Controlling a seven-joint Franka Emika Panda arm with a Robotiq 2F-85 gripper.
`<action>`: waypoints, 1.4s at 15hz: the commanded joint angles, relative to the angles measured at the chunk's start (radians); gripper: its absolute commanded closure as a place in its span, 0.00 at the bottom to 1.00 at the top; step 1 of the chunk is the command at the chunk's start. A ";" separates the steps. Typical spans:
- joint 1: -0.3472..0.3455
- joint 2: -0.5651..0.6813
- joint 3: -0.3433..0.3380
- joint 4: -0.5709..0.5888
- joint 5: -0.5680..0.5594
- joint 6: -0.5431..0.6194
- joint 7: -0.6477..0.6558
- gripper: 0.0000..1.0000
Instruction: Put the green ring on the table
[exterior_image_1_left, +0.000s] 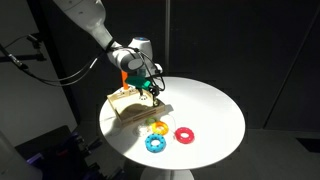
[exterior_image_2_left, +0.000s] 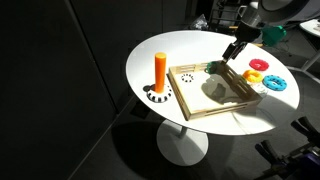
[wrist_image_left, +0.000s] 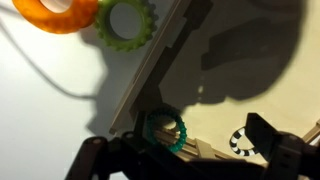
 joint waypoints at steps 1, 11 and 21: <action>-0.032 0.073 0.039 0.085 0.003 -0.005 0.008 0.00; -0.072 0.191 0.107 0.197 0.049 -0.016 0.025 0.00; -0.085 0.269 0.145 0.233 0.053 0.044 0.009 0.00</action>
